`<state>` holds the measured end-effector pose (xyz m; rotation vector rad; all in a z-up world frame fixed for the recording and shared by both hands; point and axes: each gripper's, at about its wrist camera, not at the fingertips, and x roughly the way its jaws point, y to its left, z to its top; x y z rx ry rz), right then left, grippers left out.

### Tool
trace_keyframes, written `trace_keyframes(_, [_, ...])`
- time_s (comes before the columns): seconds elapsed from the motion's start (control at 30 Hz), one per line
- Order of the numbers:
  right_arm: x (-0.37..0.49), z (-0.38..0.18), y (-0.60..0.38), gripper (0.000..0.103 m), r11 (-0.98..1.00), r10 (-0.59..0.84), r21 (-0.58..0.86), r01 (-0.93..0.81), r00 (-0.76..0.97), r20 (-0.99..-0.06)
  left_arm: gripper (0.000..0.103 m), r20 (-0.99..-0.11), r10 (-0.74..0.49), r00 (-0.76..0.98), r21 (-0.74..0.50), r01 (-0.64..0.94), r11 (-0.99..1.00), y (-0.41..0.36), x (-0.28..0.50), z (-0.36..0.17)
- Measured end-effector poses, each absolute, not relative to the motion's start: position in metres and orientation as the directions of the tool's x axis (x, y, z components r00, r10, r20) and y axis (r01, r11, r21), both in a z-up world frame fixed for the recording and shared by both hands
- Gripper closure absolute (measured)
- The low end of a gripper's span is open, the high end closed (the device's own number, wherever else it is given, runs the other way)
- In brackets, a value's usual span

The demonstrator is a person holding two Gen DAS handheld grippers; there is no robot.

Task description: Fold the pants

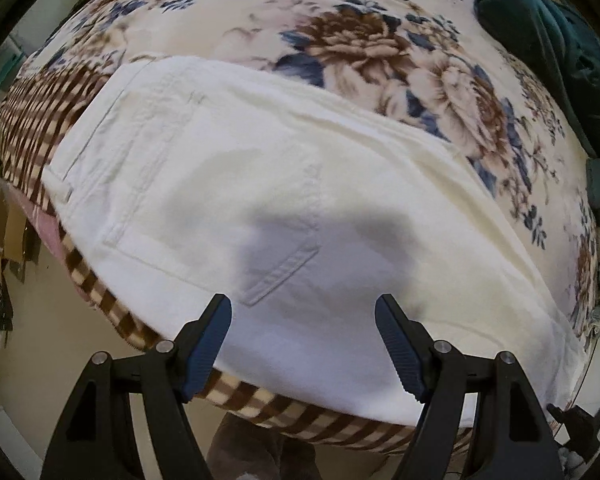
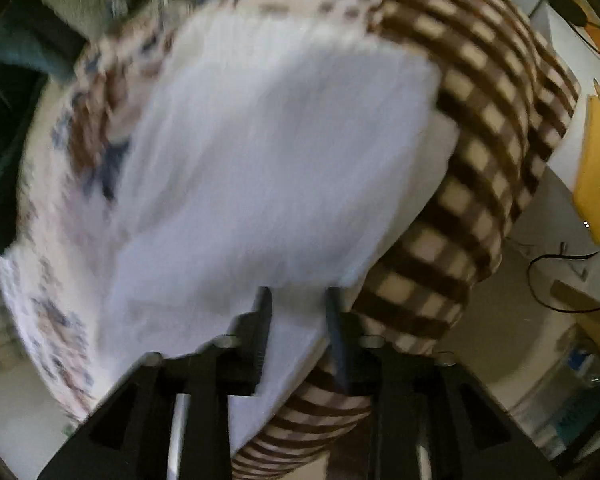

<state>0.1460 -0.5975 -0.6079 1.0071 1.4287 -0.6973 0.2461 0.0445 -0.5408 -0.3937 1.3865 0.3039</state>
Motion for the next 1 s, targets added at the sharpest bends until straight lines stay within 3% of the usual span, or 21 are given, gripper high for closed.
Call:
trace_keyframes(0.17, [0.117, -0.590, -0.601, 0.103, 0.454, 0.132, 0.058, 0.889, -0.003, -0.991, 0.030, -0.989, -0.004, 0.148, -0.072, -0.460, 0.885, 0.056, 0.233, -0.542])
trace_keyframes(0.23, [0.112, -0.594, -0.599, 0.101, 0.435, 0.257, 0.175, 0.884, 0.065, -0.964, 0.030, -0.990, -0.006, 0.141, -0.074, -0.482, 0.873, 0.064, 0.226, -0.543])
trace_keyframes(0.3, [0.120, -0.591, -0.581, 0.093, 0.477, 0.311, 0.224, 0.850, 0.075, -0.947, 0.030, -0.991, -0.010, 0.132, -0.078, -0.520, 0.851, 0.076, 0.220, -0.544])
trace_keyframes(0.37, [0.133, -0.588, -0.548, 0.052, 0.536, 0.347, 0.259, 0.804, 0.070, -0.935, 0.030, -0.991, -0.011, 0.132, -0.084, -0.565, 0.821, 0.094, 0.213, -0.543])
trace_keyframes(0.43, [0.147, -0.588, -0.512, 0.044, 0.553, 0.399, 0.305, 0.776, 0.075, -0.914, 0.030, -0.991, -0.001, 0.131, -0.079, -0.587, 0.806, 0.108, 0.209, -0.544])
trace_keyframes(0.6, [0.171, -0.608, -0.399, 0.045, 0.537, 0.535, 0.382, 0.753, 0.046, -0.843, 0.030, -0.991, 0.047, 0.121, -0.043, -0.643, 0.764, 0.154, 0.200, -0.544])
trace_keyframes(0.8, [0.189, -0.624, -0.323, 0.048, 0.580, 0.519, 0.356, 0.732, 0.004, -0.855, 0.030, -0.990, 0.077, 0.114, -0.032, -0.737, 0.675, 0.217, 0.195, -0.548])
trace_keyframes(0.87, [0.191, -0.629, -0.309, 0.081, 0.596, 0.479, 0.317, 0.738, -0.009, -0.878, 0.031, -0.992, 0.036, 0.125, -0.073, -0.765, 0.640, 0.236, 0.194, -0.558])
trace_keyframes(0.9, [0.191, -0.627, -0.305, 0.087, 0.597, 0.453, 0.301, 0.743, -0.003, -0.891, 0.031, -0.990, 0.013, 0.141, -0.102, -0.774, 0.625, 0.243, 0.194, -0.563])
trace_keyframes(0.93, [0.191, -0.622, -0.302, 0.092, 0.605, 0.426, 0.283, 0.745, -0.002, -0.905, 0.049, -0.983, -0.013, 0.181, -0.151, -0.776, 0.612, 0.249, 0.195, -0.567])
trace_keyframes(0.97, [0.192, -0.619, -0.298, 0.095, 0.615, 0.411, 0.274, 0.739, -0.004, -0.912, 0.083, -0.976, -0.027, 0.218, -0.189, -0.771, 0.609, 0.252, 0.193, -0.567])
trace_keyframes(1.0, [0.192, -0.614, -0.293, 0.095, 0.629, 0.388, 0.263, 0.732, -0.002, -0.922, 0.083, -0.969, -0.024, 0.245, -0.207, -0.756, 0.621, 0.253, 0.196, -0.565])
